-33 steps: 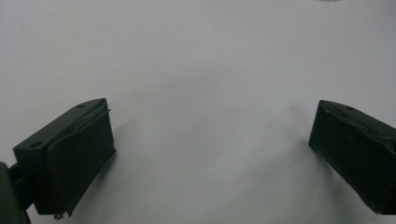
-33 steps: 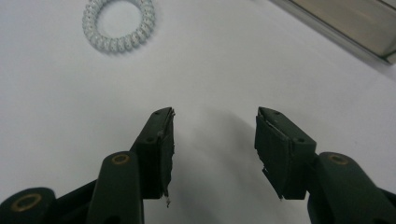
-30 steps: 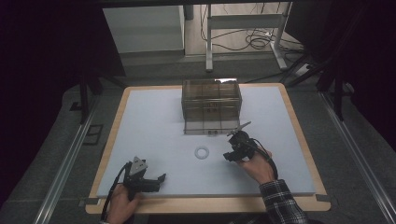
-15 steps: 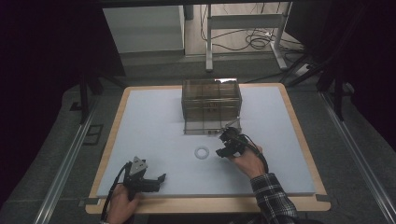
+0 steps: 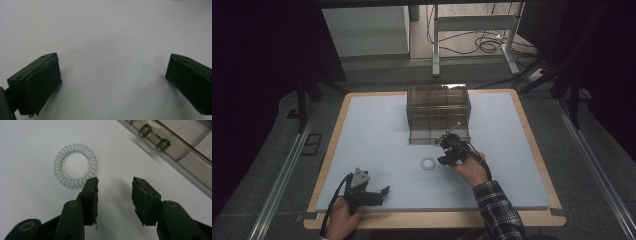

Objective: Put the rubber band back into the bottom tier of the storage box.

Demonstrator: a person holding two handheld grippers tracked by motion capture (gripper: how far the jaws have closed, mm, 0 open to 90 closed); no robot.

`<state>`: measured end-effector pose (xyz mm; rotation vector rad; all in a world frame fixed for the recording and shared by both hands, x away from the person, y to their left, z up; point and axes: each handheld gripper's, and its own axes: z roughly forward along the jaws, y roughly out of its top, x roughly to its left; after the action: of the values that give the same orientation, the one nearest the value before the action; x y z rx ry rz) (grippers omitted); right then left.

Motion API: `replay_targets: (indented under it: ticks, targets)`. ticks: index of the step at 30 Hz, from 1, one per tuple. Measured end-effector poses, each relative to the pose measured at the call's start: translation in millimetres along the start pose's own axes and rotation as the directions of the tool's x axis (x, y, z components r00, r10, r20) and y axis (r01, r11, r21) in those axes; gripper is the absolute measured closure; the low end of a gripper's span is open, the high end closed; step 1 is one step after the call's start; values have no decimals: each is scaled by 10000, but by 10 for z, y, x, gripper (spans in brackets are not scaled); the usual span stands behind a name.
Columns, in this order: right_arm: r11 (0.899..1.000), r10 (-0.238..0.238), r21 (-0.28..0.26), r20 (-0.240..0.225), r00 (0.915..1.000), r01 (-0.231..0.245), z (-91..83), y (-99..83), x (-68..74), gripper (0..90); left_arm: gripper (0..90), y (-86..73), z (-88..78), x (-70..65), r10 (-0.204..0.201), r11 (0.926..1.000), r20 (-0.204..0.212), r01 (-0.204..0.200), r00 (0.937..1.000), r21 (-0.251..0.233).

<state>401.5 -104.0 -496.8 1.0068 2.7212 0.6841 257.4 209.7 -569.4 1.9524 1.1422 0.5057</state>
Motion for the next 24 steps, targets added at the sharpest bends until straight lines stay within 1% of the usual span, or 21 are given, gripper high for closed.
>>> replay_targets:
  ticks: [6,7,13,15,16,19,20,22,24]
  targets:
    - [9996,-254,111,-121,9996,256,65,89,63,601,0,0,0,0,2,10000,2,-2,10000,0]
    - [9992,-355,155,-109,9993,357,88,123,86,602,0,0,0,0,-1,10000,5,1,10000,0]
    - [9981,-588,177,-78,9982,589,140,204,144,614,0,0,0,0,1,10000,0,-1,10000,0]
    - [9969,-719,317,11,9974,718,163,225,168,624,0,0,0,0,0,10000,1,0,10000,0]
    - [9963,-772,384,0,9970,771,175,236,178,635,0,0,0,0,0,10000,1,0,10000,0]
    - [9933,-984,617,159,9950,973,205,258,200,677,0,0,0,0,4,10000,1,-4,10000,2]
    - [9909,-1097,811,232,9937,1075,228,266,207,696,0,0,0,0,4,10000,0,-4,10000,0]
    - [9902,-1109,870,111,9938,1095,236,275,203,727,0,0,0,0,3,10000,0,-3,10000,1]
    - [9899,-988,1019,-17,9951,985,240,291,196,745,0,0,0,1,10,10000,-2,-10,10000,2]
